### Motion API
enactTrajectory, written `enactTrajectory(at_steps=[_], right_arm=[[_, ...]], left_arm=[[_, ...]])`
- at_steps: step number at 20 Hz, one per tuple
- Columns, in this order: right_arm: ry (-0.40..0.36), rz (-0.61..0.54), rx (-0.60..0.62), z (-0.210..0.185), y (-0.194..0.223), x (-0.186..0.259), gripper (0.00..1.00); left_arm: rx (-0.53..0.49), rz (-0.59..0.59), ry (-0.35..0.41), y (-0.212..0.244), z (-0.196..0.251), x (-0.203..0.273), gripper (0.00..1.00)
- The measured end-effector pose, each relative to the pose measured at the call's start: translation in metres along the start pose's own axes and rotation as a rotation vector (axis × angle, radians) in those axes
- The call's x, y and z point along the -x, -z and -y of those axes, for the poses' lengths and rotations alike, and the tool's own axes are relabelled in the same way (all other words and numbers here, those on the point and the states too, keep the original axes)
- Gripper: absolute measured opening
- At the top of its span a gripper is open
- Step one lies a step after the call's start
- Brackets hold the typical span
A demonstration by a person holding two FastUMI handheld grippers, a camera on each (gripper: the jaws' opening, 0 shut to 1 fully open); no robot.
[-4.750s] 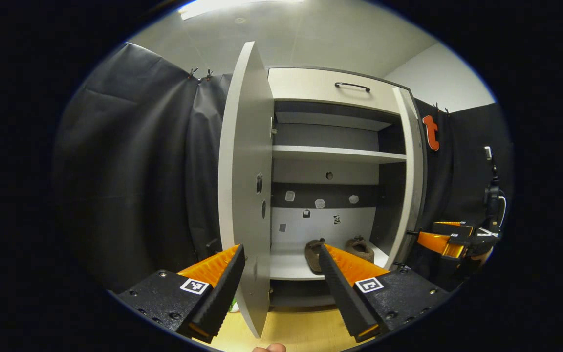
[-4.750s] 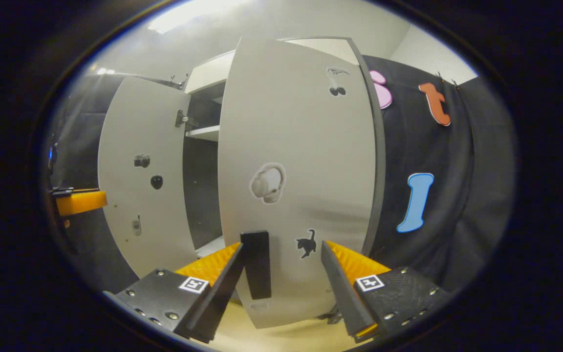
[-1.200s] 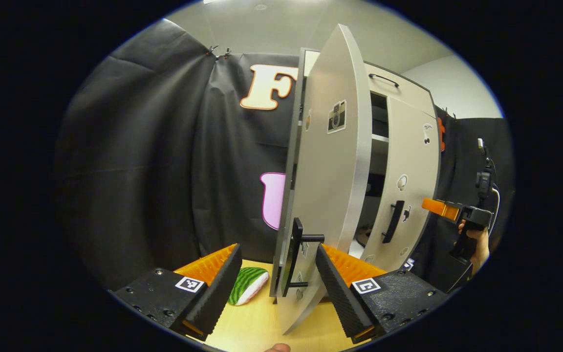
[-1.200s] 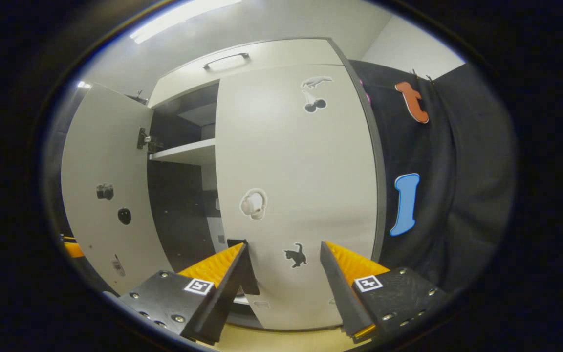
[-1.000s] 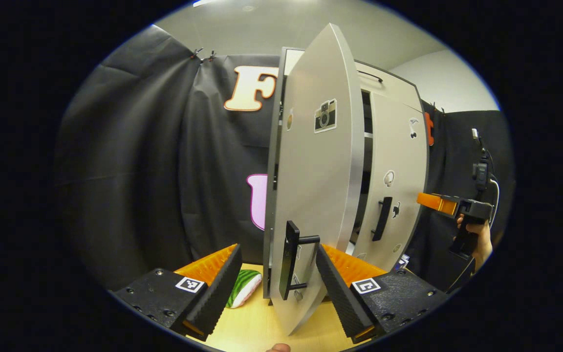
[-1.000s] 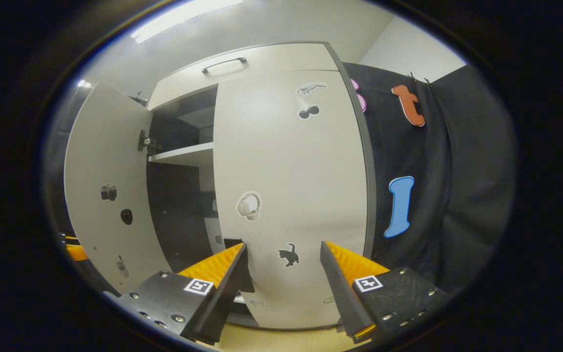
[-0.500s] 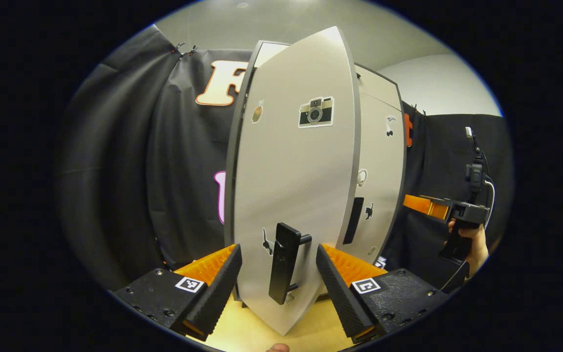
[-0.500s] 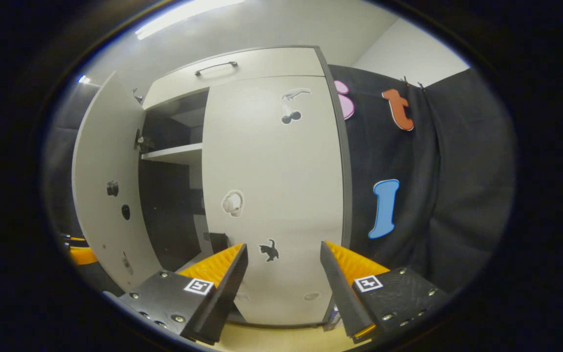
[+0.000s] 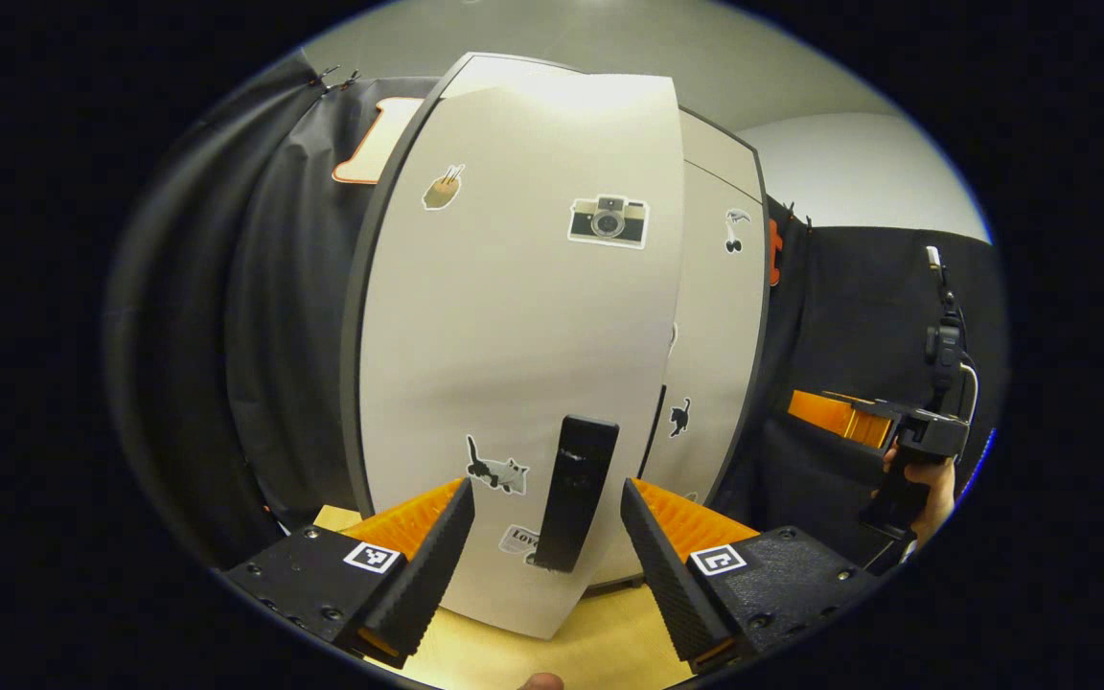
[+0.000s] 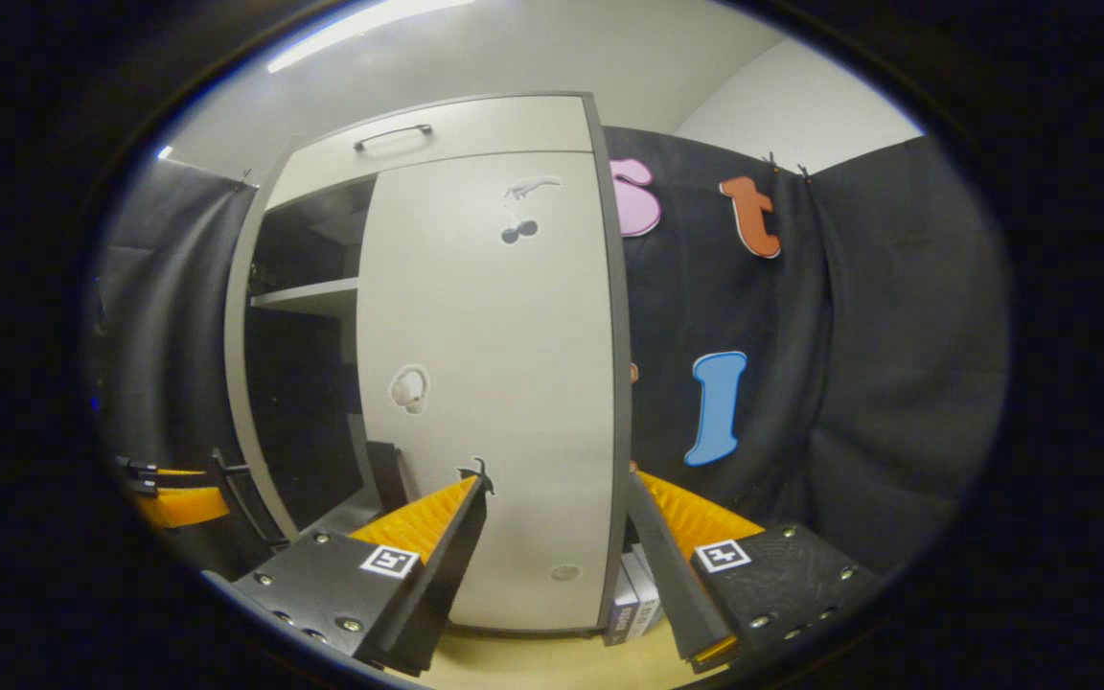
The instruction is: Grab one shoe with the right hand and put it into the shoe cabinet, grab the other shoe with the left hand and put it into the shoe cabinet; then close the right door with the right hand and the left door with the left hand.
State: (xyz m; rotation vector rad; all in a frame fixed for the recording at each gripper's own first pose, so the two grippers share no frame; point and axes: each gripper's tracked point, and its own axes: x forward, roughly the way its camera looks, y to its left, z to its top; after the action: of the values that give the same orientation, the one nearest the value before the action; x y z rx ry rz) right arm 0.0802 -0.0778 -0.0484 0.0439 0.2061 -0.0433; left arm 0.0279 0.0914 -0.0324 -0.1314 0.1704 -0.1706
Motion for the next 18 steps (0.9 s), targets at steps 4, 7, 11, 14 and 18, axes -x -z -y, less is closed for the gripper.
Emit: enactTrajectory(at_steps=[4, 7, 11, 14, 18], right_arm=[[0.016, 0.006, -0.025, 0.017, -0.003, 0.005, 0.89], [0.019, 0.011, -0.029, 0.023, -0.004, 0.009, 0.89], [0.015, 0.027, -0.031, 0.023, -0.01, 0.013, 0.87], [0.004, 0.033, -0.031, 0.019, -0.016, 0.017, 0.89], [-0.034, 0.054, -0.041, 0.001, -0.027, 0.031, 0.87]], left_arm=[[-0.013, 0.012, -0.023, -0.003, -0.001, -0.011, 0.95], [-0.031, 0.017, -0.042, -0.005, -0.004, -0.016, 0.95], [-0.034, 0.021, -0.066, -0.009, -0.004, -0.017, 0.95], [-0.052, 0.033, -0.102, -0.018, -0.008, -0.014, 0.94], [-0.067, 0.071, -0.156, -0.035, -0.012, -0.001, 0.94]])
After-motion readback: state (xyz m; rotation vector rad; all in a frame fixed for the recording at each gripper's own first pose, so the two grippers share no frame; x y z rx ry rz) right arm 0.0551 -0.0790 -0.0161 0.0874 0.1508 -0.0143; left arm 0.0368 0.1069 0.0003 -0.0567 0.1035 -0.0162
